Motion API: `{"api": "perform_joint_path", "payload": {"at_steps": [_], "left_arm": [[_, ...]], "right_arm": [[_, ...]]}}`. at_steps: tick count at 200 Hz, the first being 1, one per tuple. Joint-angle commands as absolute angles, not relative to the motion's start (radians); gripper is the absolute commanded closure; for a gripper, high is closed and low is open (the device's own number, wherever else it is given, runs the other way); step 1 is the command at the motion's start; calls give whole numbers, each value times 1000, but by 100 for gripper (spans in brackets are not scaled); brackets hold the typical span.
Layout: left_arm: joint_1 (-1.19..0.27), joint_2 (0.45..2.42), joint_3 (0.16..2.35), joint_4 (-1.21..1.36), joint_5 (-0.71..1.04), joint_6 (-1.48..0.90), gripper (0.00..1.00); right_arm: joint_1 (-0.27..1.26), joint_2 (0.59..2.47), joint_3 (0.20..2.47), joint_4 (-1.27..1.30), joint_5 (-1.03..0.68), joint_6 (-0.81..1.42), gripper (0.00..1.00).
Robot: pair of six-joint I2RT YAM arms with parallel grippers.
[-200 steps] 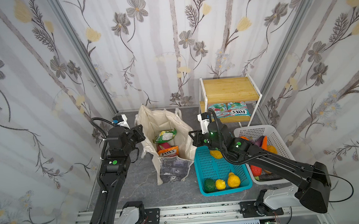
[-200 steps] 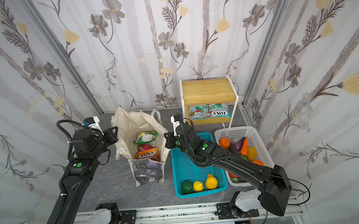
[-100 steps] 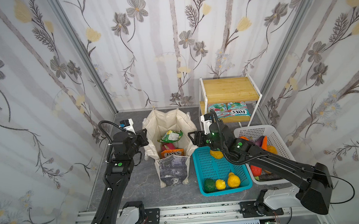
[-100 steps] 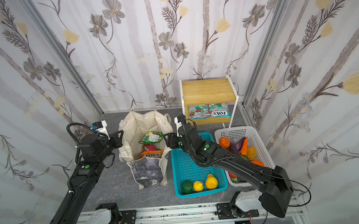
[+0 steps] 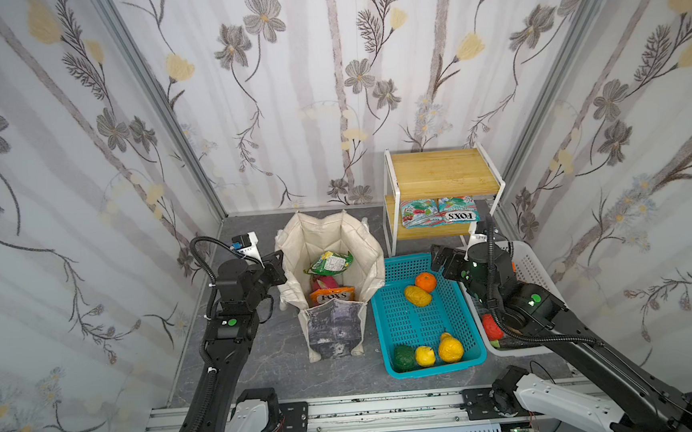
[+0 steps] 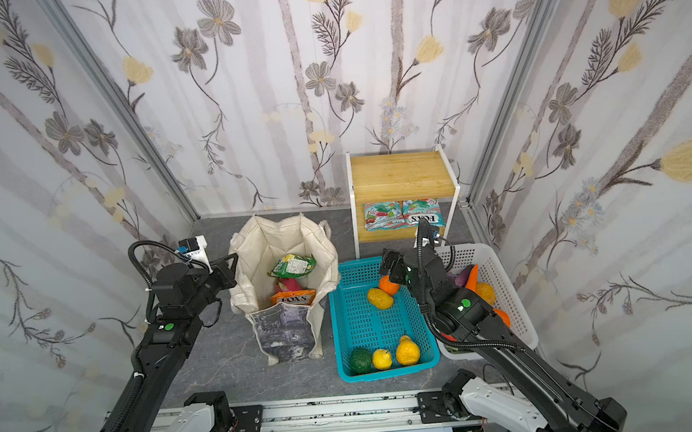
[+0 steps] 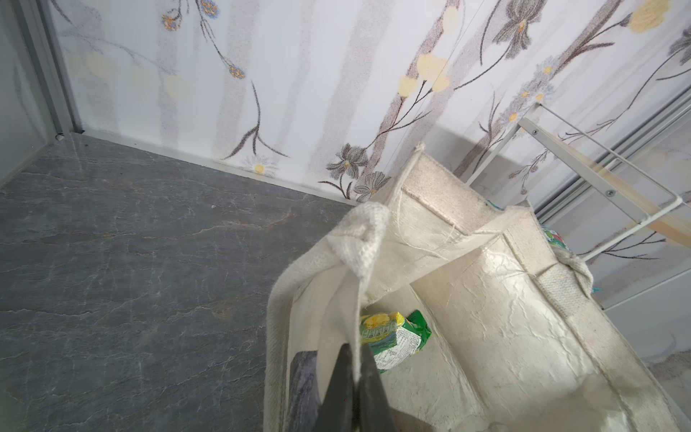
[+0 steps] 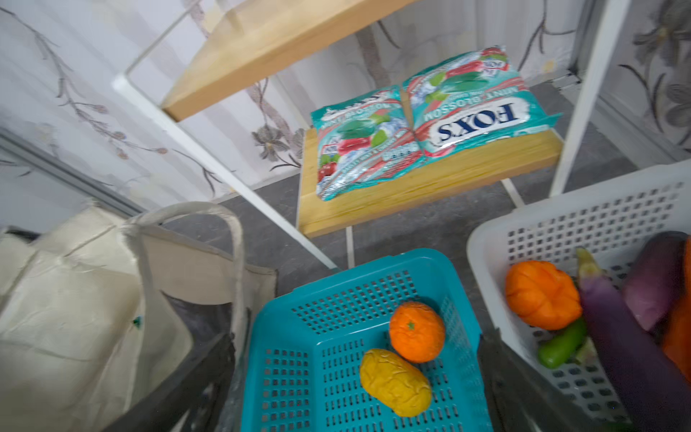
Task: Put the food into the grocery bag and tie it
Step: 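Move the right gripper over the white vegetable basket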
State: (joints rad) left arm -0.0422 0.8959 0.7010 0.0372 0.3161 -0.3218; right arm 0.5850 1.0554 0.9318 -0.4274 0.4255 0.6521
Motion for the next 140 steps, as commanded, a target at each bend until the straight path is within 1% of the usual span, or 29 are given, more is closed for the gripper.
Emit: {"api": "perform_joint_path", "payload": {"at_steps": [1, 23, 57, 76, 114, 132, 140], "left_arm": [[-40, 887, 696, 100, 341, -325, 100], [-38, 868, 686, 100, 312, -337, 100], [-38, 845, 671, 98, 275, -348, 100], [-38, 845, 672, 98, 275, -351, 100], [-38, 838, 671, 97, 276, -348, 100], [-38, 839, 672, 97, 280, -353, 100], [-38, 841, 672, 98, 283, -354, 100]], "right_arm": [[467, 1016, 885, -491, 408, 643, 0], [330, 986, 829, -478, 315, 650, 0], [202, 966, 728, -436, 285, 633, 0], [132, 974, 675, -405, 213, 605, 1], [65, 983, 573, -338, 221, 609, 6], [56, 1007, 565, -333, 264, 600, 14], [54, 1014, 559, -320, 276, 600, 15]]}}
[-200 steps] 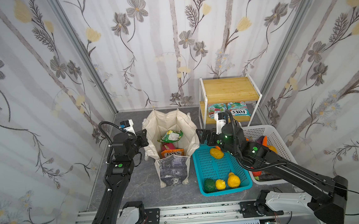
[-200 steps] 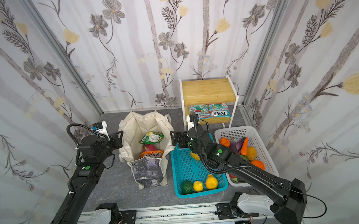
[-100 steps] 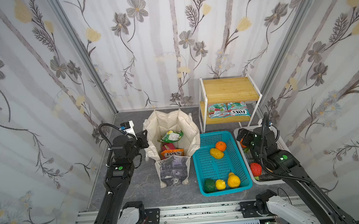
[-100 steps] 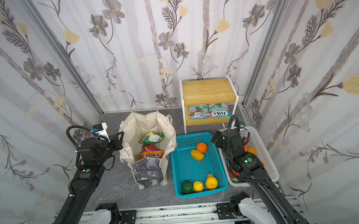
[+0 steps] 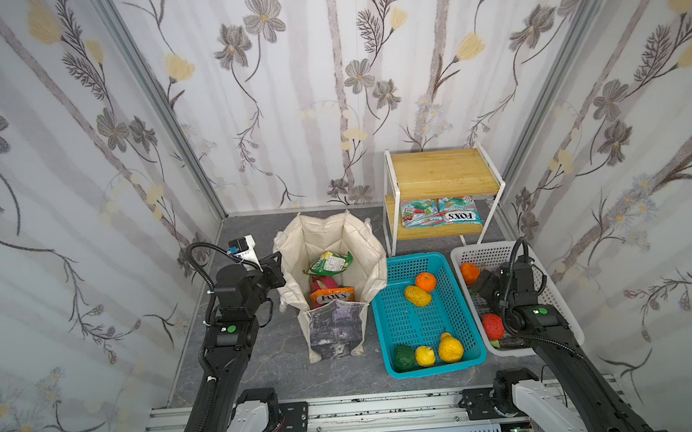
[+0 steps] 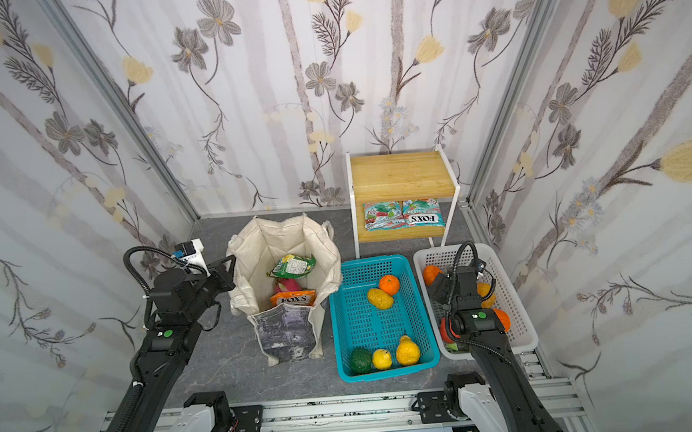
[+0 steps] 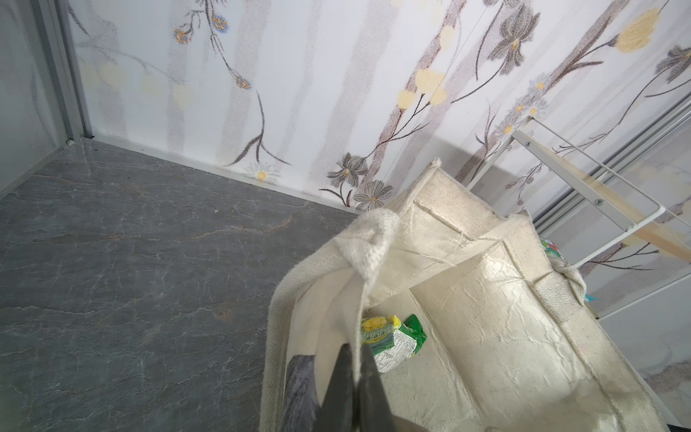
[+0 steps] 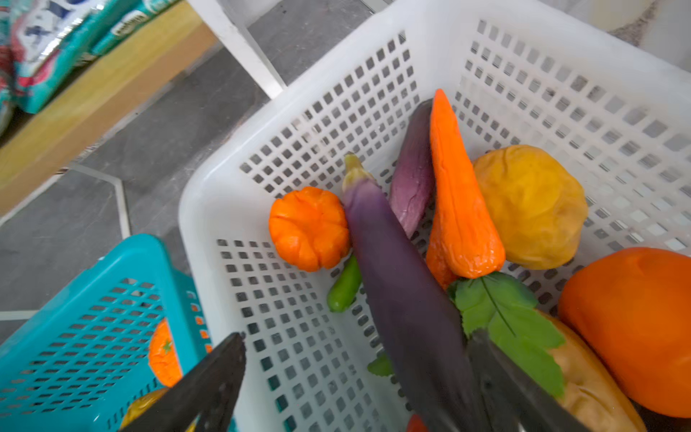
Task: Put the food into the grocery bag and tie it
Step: 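Move the right gripper over the white vegetable basket, then lower the right gripper onto the purple eggplant and close on it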
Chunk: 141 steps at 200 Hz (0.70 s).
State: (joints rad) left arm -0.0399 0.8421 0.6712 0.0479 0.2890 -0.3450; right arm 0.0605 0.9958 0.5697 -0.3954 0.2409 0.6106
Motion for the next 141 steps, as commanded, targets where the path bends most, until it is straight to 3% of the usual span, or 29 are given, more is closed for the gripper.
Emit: {"api": "perform_joint_path", "payload": {"at_steps": [1, 67, 110, 141], "left_arm": [[-38, 841, 673, 98, 283, -354, 100], [-39, 839, 670, 97, 282, -354, 100], [-39, 848, 672, 98, 280, -363, 100], [-38, 850, 670, 98, 284, -367, 100]], "right_arm": [[55, 1016, 559, -318, 276, 601, 15], [25, 1118, 532, -264, 240, 567, 15], [25, 1164, 590, -312, 380, 549, 17], [25, 1188, 606, -281, 411, 523, 28]]}}
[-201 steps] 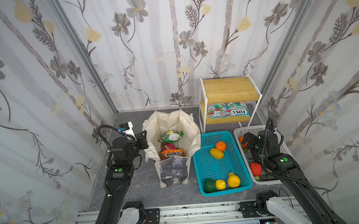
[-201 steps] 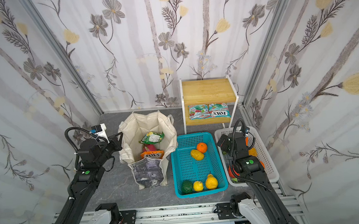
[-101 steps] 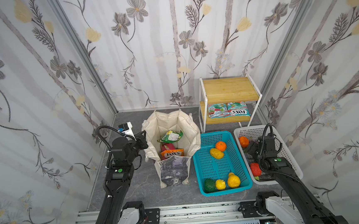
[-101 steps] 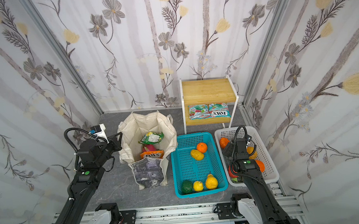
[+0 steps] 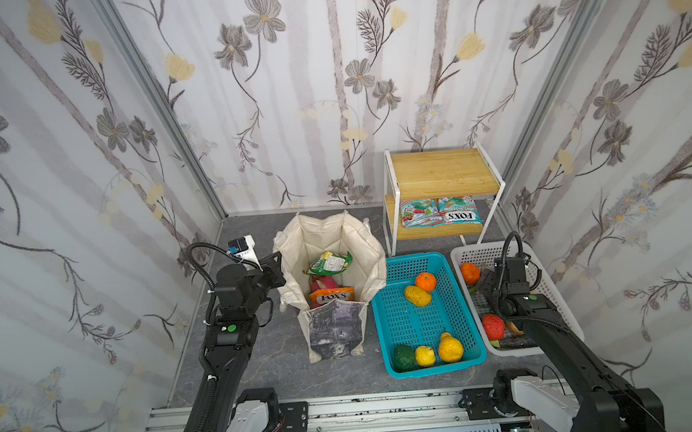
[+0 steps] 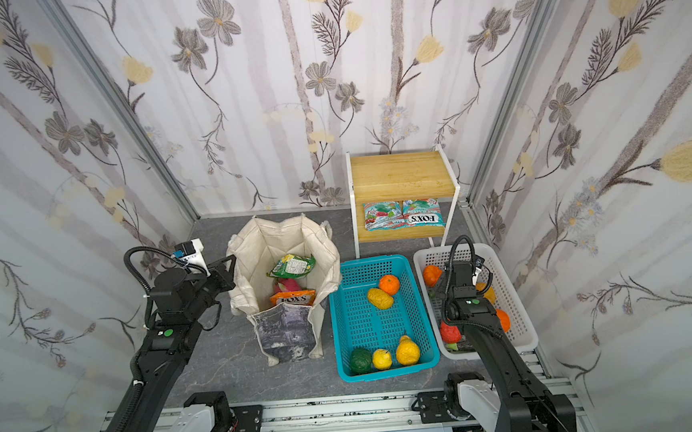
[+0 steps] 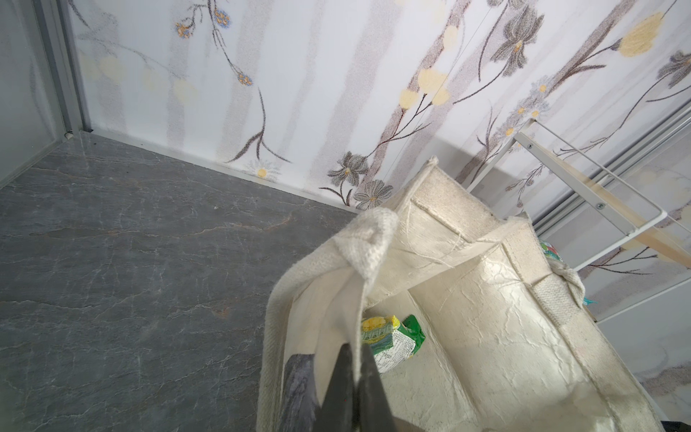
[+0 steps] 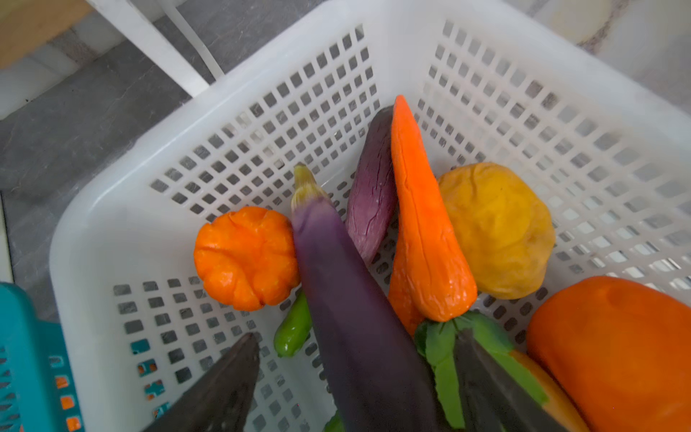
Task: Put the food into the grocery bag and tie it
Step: 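Lower the right gripper onto the purple eggplant and close on it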
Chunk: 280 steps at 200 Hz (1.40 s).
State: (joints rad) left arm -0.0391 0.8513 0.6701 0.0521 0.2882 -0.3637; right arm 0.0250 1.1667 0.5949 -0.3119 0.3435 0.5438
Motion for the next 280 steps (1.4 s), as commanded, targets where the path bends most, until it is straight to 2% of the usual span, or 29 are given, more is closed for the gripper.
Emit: {"api": "perform_joint_path", "payload": {"at_steps": [1, 58, 87, 112, 208, 280], "left_arm": [[-38, 850, 669, 98, 285, -367, 100], [-38, 852, 673, 97, 289, -368, 100], [-38, 854, 673, 97, 290, -367, 100], [-38, 860, 673, 97, 288, -368, 100], [-31, 871, 676, 97, 299, -376, 100], [-27, 868, 676, 97, 299, -374, 100]], "right_arm": [[25, 1190, 607, -281, 412, 523, 28], [26, 1298, 614, -252, 360, 505, 21], [28, 1383, 660, -273, 343, 489, 21], [27, 1448, 707, -297, 394, 465, 22], [23, 1603, 734, -229, 289, 427, 17], [18, 1618, 730, -198, 281, 414, 39]]}}
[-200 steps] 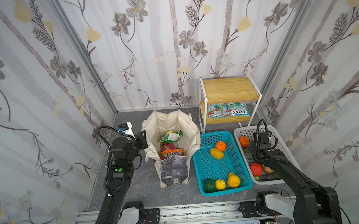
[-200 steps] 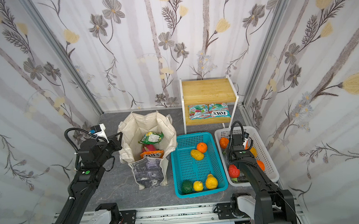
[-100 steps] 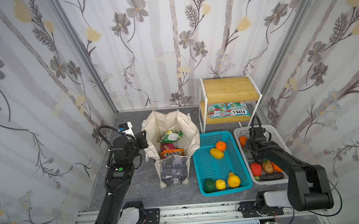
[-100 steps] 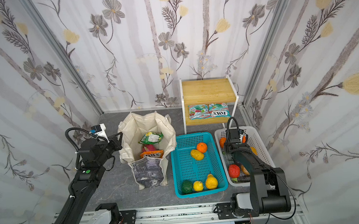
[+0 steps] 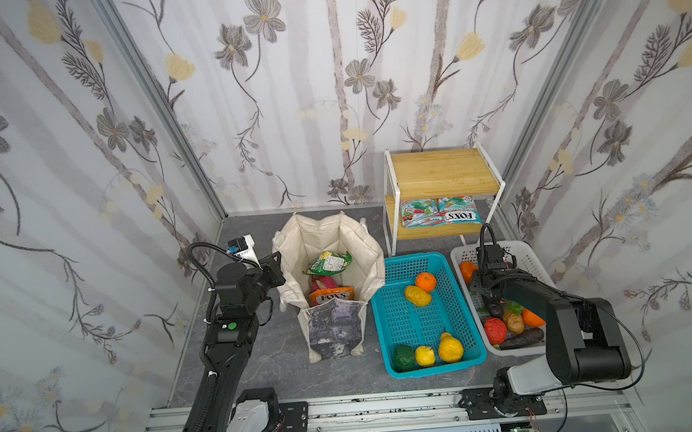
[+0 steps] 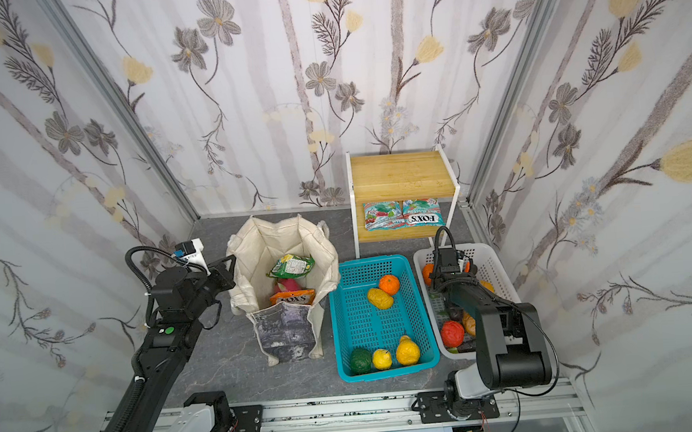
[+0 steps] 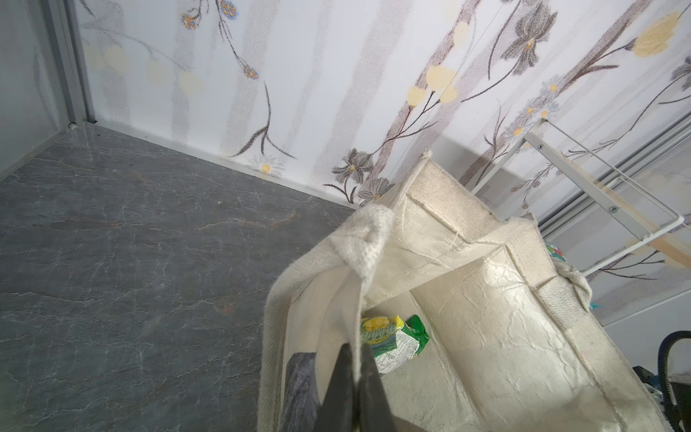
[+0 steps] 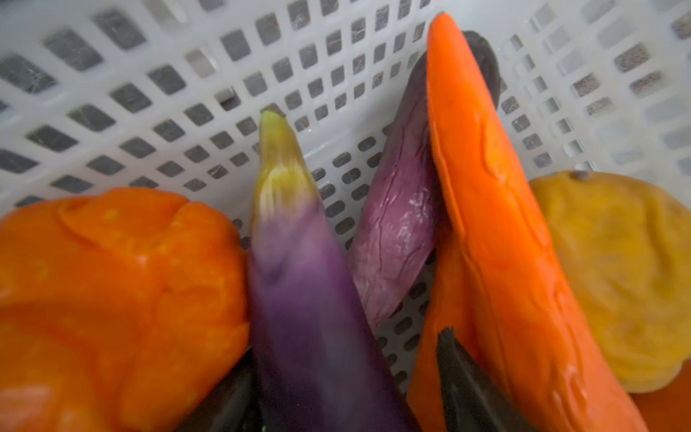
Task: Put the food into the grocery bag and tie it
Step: 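Lower the right gripper onto the purple eggplant and close on it, then lift the purple eggplant and carry it toward the tote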
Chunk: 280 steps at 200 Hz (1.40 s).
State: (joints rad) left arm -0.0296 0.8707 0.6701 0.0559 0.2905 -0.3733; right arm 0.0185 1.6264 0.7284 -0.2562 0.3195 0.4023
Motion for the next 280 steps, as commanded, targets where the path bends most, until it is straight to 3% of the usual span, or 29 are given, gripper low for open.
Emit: {"api": "perform_joint_path", "payload": {"at_steps": [1, 90, 173, 207, 236, 280], "left_arm": [[-26, 868, 676, 97, 299, -374, 100], [-25, 865, 676, 97, 300, -377, 100], [-23, 864, 676, 97, 298, -376, 100], [-23, 865, 676, 96, 299, -376, 100], [-21, 865, 676, 96, 298, -376, 100], [-20, 864, 676, 97, 298, -377, 100]], "right_arm": [[19, 1617, 730, -198, 281, 414, 39], [18, 1470, 730, -240, 319, 407, 42], [18, 1589, 713, -191, 301, 410, 40], [18, 1640, 737, -199, 297, 411, 50], [17, 1616, 734, -195, 307, 418, 73], [18, 1528, 736, -231, 311, 419, 71]]}}
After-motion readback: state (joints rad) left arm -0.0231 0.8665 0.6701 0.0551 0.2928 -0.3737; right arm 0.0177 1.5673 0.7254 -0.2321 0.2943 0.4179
